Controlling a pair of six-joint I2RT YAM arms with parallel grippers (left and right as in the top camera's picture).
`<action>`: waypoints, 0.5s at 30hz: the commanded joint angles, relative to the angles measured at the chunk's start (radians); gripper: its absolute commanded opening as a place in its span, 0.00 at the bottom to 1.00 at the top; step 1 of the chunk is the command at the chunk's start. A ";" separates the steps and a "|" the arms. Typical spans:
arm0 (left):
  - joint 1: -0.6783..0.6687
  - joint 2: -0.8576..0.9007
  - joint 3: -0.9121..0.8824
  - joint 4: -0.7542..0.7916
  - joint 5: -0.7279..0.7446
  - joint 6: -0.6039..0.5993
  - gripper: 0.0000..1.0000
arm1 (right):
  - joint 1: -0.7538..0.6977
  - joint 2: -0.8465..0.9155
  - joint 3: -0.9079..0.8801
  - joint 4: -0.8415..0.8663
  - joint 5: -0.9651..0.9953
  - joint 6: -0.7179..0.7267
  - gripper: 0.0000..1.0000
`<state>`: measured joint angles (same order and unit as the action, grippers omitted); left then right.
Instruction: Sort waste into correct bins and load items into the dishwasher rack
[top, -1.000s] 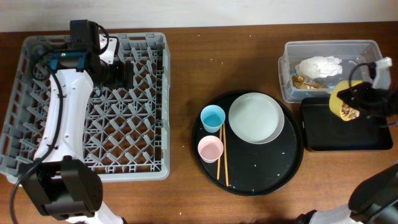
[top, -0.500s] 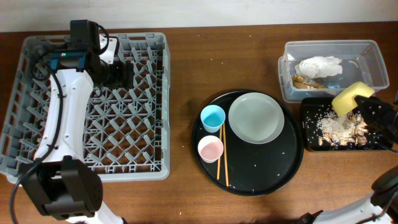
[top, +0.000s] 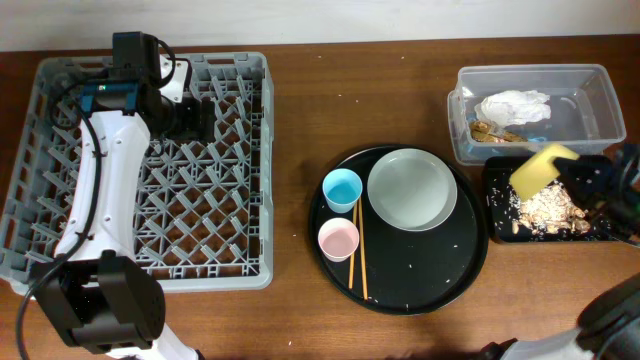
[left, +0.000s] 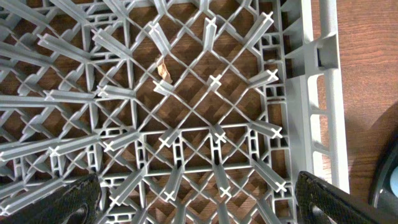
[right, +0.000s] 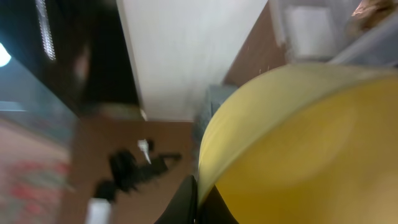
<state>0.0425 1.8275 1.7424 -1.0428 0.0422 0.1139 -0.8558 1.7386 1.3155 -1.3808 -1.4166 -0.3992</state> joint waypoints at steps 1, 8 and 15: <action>0.003 0.006 0.013 0.001 0.007 0.015 0.99 | 0.119 -0.227 0.003 -0.115 0.225 -0.116 0.04; 0.003 0.006 0.013 0.001 0.007 0.015 0.99 | 0.930 -0.389 0.003 -0.102 1.194 0.581 0.04; 0.003 0.006 0.013 0.001 0.007 0.015 0.99 | 1.224 -0.379 -0.230 0.174 1.361 0.853 0.04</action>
<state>0.0425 1.8275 1.7424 -1.0428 0.0414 0.1139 0.3435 1.3529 1.1530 -1.2633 -0.0772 0.4175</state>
